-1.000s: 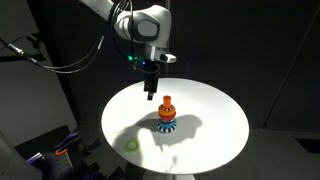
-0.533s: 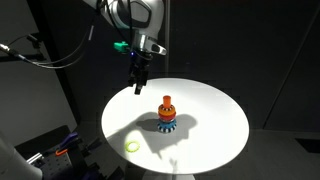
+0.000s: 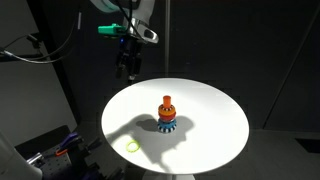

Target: Pick up the black and white ring and put it on the ring holder

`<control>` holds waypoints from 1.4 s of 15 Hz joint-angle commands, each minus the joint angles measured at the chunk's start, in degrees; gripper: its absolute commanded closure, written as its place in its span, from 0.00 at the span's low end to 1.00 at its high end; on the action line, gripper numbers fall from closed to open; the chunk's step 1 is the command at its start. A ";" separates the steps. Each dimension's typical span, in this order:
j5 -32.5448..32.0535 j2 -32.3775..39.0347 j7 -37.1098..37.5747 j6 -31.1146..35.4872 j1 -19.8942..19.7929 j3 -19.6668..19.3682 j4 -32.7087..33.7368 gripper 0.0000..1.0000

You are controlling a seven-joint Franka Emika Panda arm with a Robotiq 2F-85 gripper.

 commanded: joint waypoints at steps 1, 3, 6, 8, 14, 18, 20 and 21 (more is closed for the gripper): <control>-1.27 -5.98 -3.24 -0.73 -0.75 0.31 -2.71 0.00; -1.18 -8.53 -4.19 -0.28 -0.85 0.13 -3.87 0.00; -0.81 -12.32 -4.20 0.89 -1.05 -0.17 -5.62 0.00; -0.59 -14.84 -4.14 1.76 -1.26 -0.48 -6.81 0.00; -0.58 -21.61 -4.76 4.09 -2.40 -1.50 -10.13 0.00; -0.51 -24.91 -5.01 5.12 -3.16 -2.19 -11.69 0.00; -0.49 -26.39 -4.90 5.60 -3.55 -2.46 -12.29 0.00; -0.19 -23.70 -3.74 4.24 -3.18 -1.75 -10.60 0.00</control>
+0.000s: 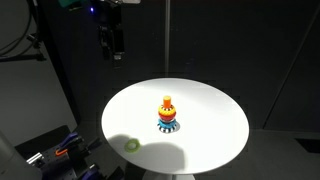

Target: Pick up the black and white ring and put it on the ring holder

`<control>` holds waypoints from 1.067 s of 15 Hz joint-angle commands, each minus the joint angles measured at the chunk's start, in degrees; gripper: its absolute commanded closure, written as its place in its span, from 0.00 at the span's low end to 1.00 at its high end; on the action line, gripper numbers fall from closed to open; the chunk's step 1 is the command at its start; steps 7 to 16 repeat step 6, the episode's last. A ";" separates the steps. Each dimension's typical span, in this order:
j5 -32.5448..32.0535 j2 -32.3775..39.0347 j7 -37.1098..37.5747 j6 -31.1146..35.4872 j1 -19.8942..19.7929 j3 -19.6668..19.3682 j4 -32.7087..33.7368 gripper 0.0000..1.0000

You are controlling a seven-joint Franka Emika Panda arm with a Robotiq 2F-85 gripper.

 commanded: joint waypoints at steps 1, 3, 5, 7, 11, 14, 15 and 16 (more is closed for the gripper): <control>0.21 -0.55 -0.23 0.00 -0.65 0.30 -0.15 0.00; 0.21 -1.40 -0.25 0.14 -0.76 0.18 -0.58 0.00; 0.21 -1.60 -0.25 0.26 -0.77 0.17 -0.75 0.00; 0.21 -1.60 -0.25 0.32 -0.77 0.17 -0.79 0.00; 0.21 -1.60 -0.25 0.32 -0.77 0.17 -0.79 0.00; 0.21 -1.60 -0.25 0.32 -0.77 0.17 -0.79 0.00; 0.21 -1.60 -0.25 0.32 -0.77 0.17 -0.79 0.00; 0.21 -1.60 -0.25 0.32 -0.77 0.17 -0.79 0.00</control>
